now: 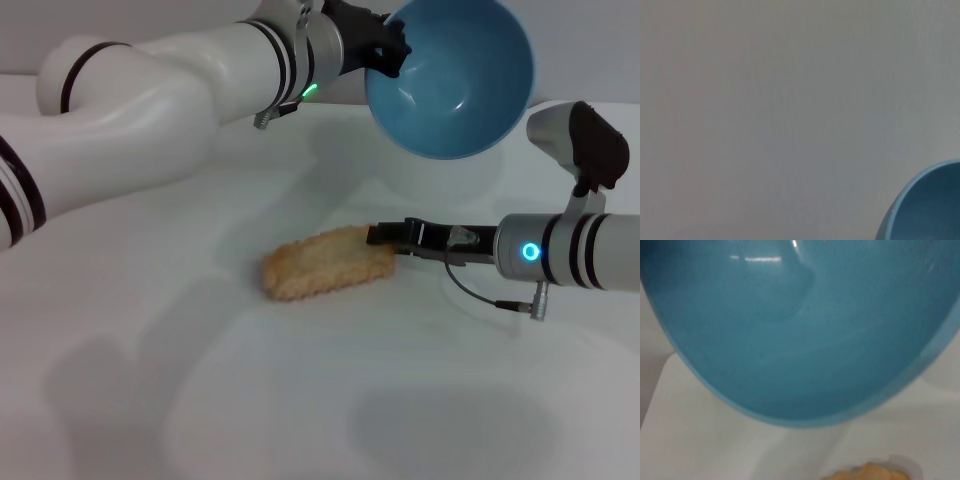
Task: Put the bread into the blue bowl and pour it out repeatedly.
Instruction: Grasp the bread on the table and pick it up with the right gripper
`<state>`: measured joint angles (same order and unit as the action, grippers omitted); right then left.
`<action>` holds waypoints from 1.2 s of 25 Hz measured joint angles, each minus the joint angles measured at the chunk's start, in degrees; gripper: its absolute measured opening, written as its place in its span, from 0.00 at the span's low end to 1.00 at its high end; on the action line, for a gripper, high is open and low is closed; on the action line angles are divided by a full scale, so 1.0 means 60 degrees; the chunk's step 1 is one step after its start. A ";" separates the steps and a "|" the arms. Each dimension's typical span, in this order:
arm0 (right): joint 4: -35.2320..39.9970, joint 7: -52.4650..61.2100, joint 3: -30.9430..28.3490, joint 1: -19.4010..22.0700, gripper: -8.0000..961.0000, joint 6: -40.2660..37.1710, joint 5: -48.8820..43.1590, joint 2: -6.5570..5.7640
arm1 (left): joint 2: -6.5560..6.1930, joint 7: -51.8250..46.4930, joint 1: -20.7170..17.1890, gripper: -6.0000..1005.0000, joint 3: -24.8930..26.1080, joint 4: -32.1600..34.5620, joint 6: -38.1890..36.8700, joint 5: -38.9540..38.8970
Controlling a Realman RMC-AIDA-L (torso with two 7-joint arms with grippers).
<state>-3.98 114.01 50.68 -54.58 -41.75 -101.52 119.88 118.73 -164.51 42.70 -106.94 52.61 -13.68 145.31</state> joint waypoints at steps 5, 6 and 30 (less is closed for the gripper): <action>-0.0088 0.0049 0.0006 0.0103 0.53 -0.0028 -0.0049 0.0001 | -0.0006 -0.0017 -0.0077 0.00 -0.0002 0.0007 0.0009 -0.0021; -0.0096 0.0061 0.0006 0.0128 0.53 -0.0037 -0.0084 0.0001 | -0.0007 -0.0020 -0.0084 0.00 -0.0001 0.0017 0.0010 -0.0021; 0.0204 -0.0238 0.0036 0.0036 0.23 -0.0062 -0.0187 0.0001 | -0.0028 -0.0048 -0.0189 0.01 0.0011 0.0014 0.0230 -0.0019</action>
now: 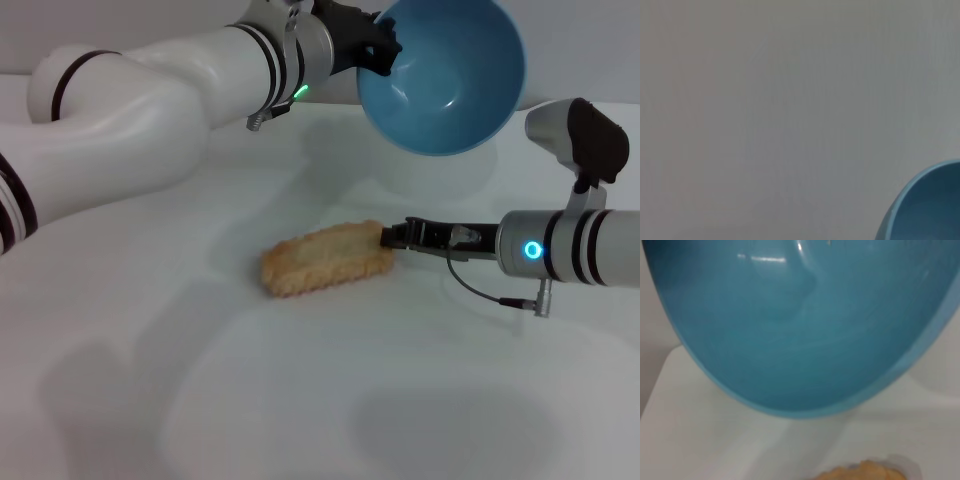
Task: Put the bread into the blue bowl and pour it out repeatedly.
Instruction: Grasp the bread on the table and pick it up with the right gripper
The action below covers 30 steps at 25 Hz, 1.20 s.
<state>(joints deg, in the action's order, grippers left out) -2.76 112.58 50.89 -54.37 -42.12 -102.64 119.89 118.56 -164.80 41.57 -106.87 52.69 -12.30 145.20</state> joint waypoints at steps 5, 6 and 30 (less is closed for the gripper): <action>0.0021 -0.0001 0.0054 0.0007 0.10 -0.0020 -0.0322 0.0000 | -0.0001 0.0000 -0.0009 0.01 -0.0011 0.0012 0.0061 0.0000; 0.0028 -0.0001 0.0054 -0.0001 0.09 -0.0026 -0.0329 0.0000 | -0.0001 0.0000 -0.0013 0.01 -0.0013 0.0020 0.0081 0.0000; 0.3377 0.2095 0.1231 0.1163 0.07 -0.2801 -0.1850 -0.0218 | -0.0015 0.0000 0.0007 0.01 0.0089 -0.0111 0.0022 -0.0001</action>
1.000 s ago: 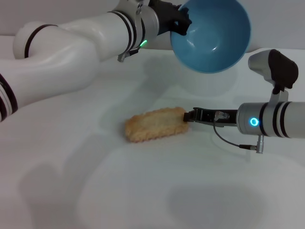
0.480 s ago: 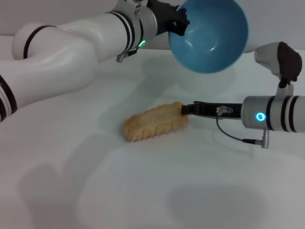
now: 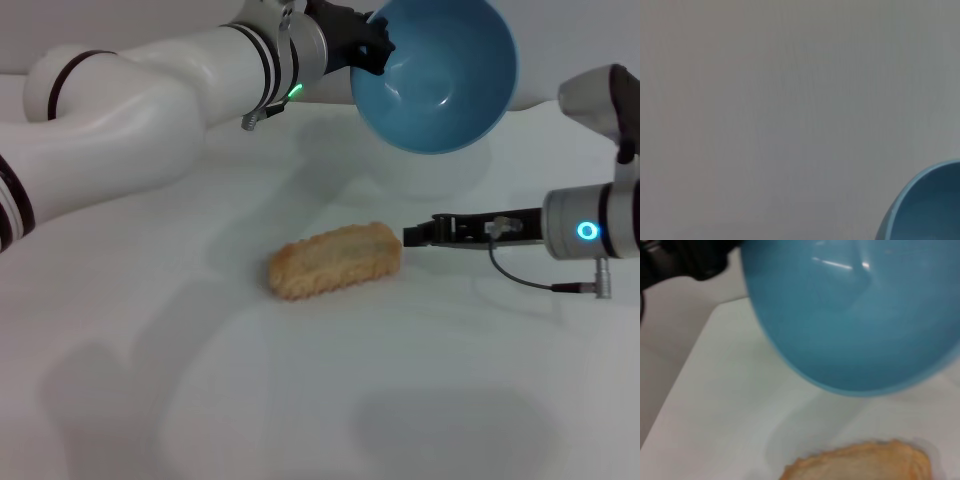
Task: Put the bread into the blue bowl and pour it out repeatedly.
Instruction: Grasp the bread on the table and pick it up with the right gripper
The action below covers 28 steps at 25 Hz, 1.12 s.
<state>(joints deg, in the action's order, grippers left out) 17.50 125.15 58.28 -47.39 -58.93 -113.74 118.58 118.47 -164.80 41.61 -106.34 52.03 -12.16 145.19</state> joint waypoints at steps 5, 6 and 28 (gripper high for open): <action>0.0428 0.0337 0.0046 0.0473 0.09 -0.0057 -0.0042 -0.0036 | -0.0001 0.0000 -0.0013 0.01 -0.0014 -0.0015 -0.0019 0.0000; 0.0555 0.0328 0.0067 0.0604 0.09 -0.0035 -0.0036 -0.0011 | 0.0005 0.0000 -0.0012 0.01 -0.0027 -0.0015 -0.0021 0.0000; -0.1706 -0.1607 0.0115 -0.0321 0.69 0.1958 0.1956 0.0201 | 0.0014 0.0000 -0.0041 0.01 -0.0175 -0.0118 0.0017 -0.0352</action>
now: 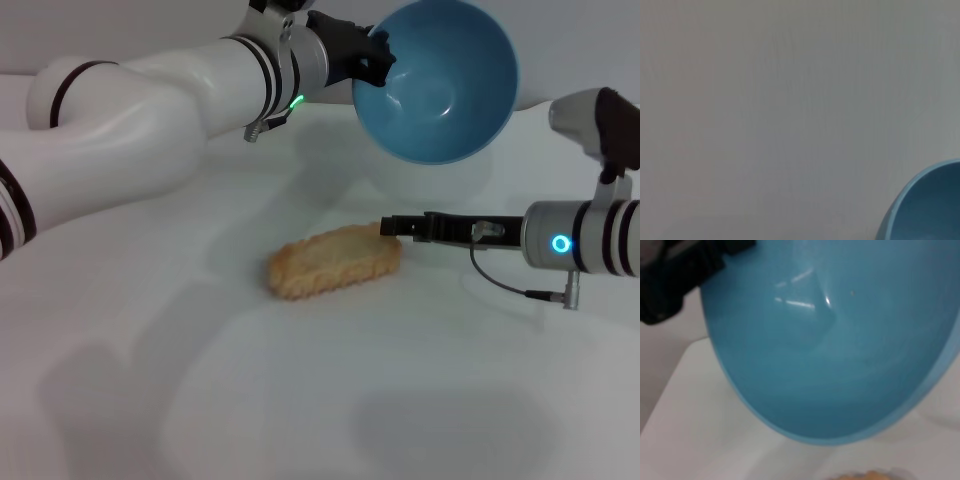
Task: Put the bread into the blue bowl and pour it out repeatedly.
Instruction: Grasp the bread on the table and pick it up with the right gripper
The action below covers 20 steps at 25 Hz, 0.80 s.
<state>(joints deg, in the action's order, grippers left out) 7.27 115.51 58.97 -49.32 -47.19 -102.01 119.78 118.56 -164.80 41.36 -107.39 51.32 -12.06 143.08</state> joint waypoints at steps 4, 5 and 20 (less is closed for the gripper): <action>-0.0524 0.0013 -0.0087 -0.0261 0.69 0.0298 0.0010 0.0016 | 0.0000 0.0000 0.0001 0.01 -0.0002 0.0000 0.0005 0.0001; -0.0588 0.0012 -0.0113 -0.0288 0.69 0.0336 0.0022 0.0018 | 0.0000 0.0000 0.0003 0.01 -0.0008 0.0000 0.0018 0.0001; -0.1031 -0.0100 -0.0146 -0.0537 0.69 0.0766 0.0651 0.0018 | 0.0015 0.0000 0.0005 0.01 -0.0162 0.0000 0.0329 -0.0207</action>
<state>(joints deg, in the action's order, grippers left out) 1.08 114.90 58.09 -52.54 -42.59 -98.10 119.89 118.65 -164.80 41.39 -108.36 51.32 -10.09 141.84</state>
